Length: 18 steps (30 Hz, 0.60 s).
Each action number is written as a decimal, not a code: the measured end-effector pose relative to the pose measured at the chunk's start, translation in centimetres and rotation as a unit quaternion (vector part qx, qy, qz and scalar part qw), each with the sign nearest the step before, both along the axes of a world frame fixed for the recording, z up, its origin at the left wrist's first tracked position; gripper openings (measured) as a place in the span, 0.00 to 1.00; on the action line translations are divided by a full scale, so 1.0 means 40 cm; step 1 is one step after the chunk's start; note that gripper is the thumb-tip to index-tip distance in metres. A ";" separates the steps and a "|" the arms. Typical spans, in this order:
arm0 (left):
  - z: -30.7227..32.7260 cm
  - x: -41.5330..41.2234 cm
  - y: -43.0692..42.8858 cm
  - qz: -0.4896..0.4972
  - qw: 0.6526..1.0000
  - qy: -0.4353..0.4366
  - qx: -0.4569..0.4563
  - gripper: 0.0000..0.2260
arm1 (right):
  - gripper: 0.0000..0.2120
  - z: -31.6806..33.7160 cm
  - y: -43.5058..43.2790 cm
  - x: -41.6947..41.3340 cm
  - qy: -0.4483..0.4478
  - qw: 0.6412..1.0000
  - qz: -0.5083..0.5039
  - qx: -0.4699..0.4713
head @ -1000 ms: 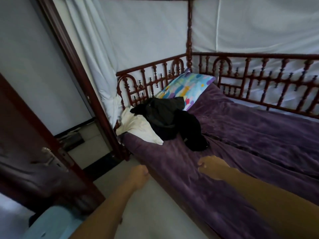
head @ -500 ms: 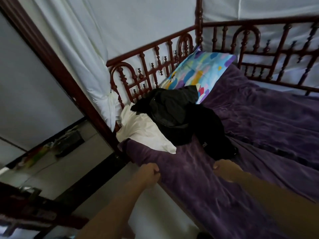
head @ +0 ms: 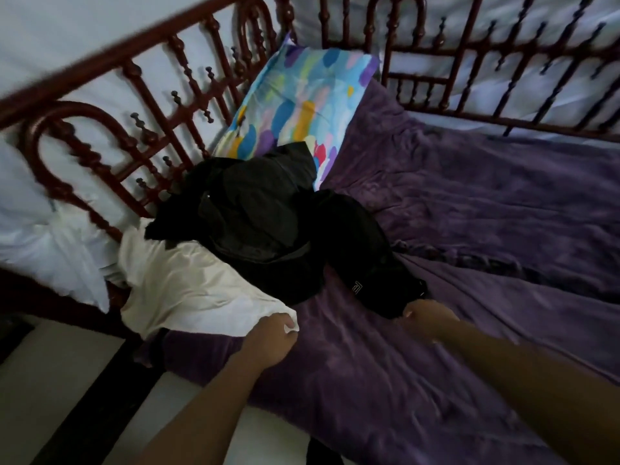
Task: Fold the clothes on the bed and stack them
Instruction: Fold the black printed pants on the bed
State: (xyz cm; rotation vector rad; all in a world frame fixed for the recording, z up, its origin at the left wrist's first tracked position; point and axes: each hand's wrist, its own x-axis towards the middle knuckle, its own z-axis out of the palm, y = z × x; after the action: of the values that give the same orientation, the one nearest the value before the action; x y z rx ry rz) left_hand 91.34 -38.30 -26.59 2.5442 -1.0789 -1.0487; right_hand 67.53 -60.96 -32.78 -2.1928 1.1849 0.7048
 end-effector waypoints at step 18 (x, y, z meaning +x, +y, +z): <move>-0.351 0.297 -0.244 -0.153 0.982 0.067 0.089 0.08 | 0.19 -0.374 -0.052 0.225 -0.017 0.957 -0.290 0.010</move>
State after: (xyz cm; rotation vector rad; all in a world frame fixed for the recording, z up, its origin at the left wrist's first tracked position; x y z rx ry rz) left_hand 103.20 -48.07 -40.64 2.4442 -1.4289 -1.4286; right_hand 76.53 -63.03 -47.75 -1.6918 1.6823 0.4190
